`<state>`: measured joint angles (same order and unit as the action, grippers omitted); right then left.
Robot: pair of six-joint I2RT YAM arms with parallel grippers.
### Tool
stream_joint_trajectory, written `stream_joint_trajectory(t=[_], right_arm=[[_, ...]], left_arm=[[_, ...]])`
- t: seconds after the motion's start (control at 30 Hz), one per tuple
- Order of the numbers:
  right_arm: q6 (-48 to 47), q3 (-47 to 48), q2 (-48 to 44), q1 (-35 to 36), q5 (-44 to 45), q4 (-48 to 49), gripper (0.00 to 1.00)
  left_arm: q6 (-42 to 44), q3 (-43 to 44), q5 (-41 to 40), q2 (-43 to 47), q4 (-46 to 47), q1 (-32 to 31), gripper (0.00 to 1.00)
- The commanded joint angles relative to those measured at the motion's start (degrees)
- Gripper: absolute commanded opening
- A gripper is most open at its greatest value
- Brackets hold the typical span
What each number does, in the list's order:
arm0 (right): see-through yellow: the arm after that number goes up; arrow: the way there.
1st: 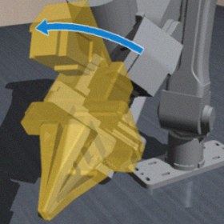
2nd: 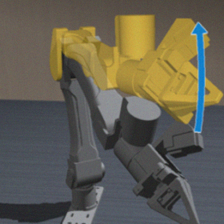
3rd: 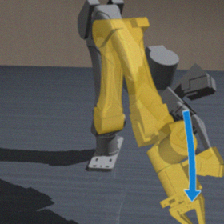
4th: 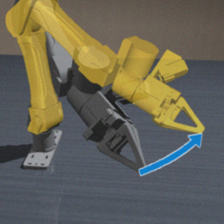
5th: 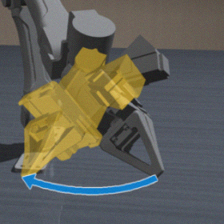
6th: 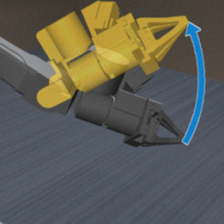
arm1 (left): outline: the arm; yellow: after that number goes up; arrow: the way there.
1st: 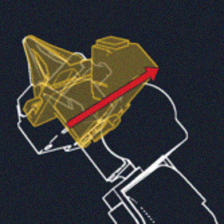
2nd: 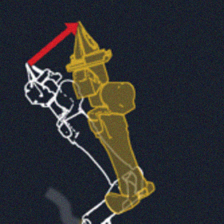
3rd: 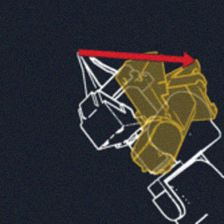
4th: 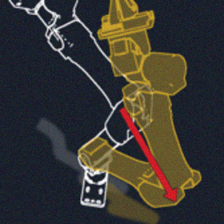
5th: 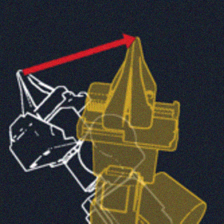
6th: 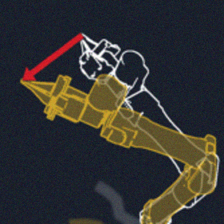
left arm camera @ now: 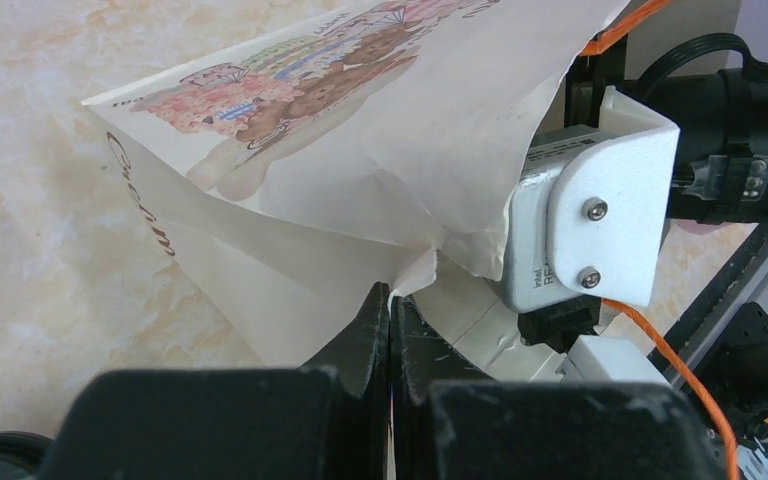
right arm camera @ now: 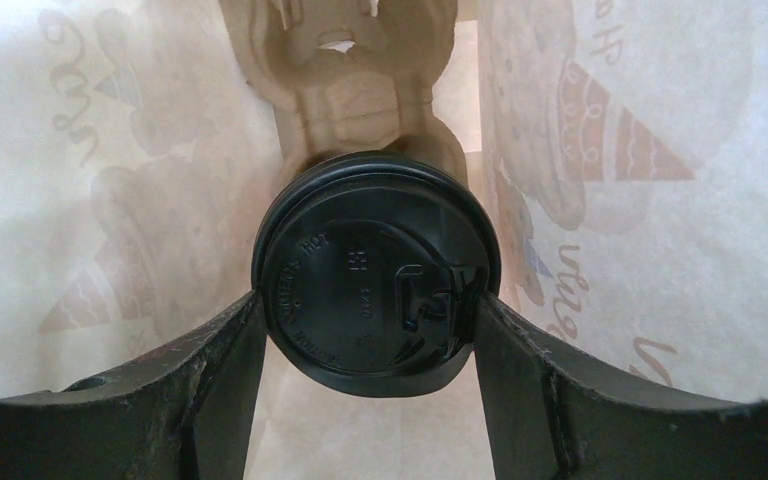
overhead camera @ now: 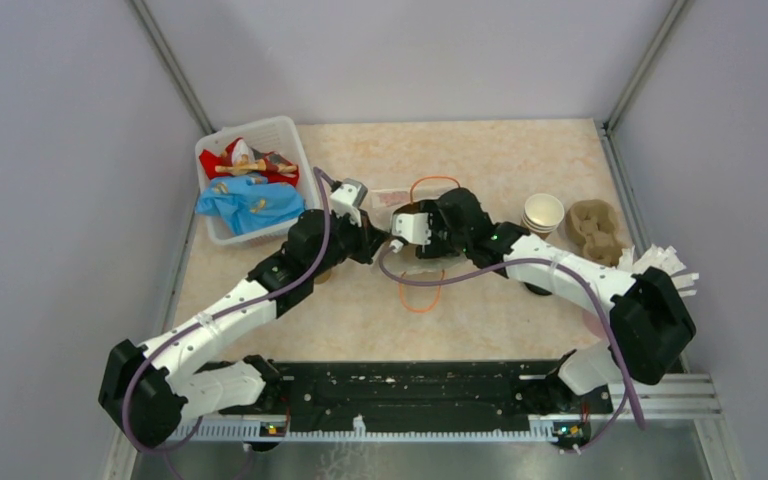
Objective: Pack the takeout coffee
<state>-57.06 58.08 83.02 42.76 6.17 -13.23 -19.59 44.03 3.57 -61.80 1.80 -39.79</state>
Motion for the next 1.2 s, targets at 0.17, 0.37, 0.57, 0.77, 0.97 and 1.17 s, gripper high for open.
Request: stream_joint_trajectory(t=[0.17, 0.37, 0.57, 0.77, 0.97, 1.17], right_arm=[[0.53, -0.68, -1.45, -1.62, -0.43, 1.31, 0.6], [0.52, 0.31, 1.05, -1.68, -1.93, 3.52, 0.6], [1.02, -0.2, 3.58, -2.01, -3.12, 5.94, 0.6], [2.01, -0.25, 5.47, -2.67, -4.02, 8.21, 0.61], [3.62, 1.94, 4.89, -2.68, -5.26, 2.64, 0.6], [6.54, 5.34, 3.94, -2.73, -4.63, -6.74, 0.6]], left_arm=[[1.05, 2.17, 1.18, 0.25, 0.09, -0.21, 0.0], [1.05, 2.39, 1.64, 0.31, -0.07, -0.2, 0.0], [1.05, 2.48, 1.43, 0.62, -0.47, -0.22, 0.0], [1.14, 2.95, 1.71, 0.41, -0.64, -0.2, 0.0], [0.05, 5.74, 0.37, 0.11, -2.97, -0.11, 0.0], [-1.97, 9.13, 0.6, -0.24, -7.09, -0.11, 0.0]])
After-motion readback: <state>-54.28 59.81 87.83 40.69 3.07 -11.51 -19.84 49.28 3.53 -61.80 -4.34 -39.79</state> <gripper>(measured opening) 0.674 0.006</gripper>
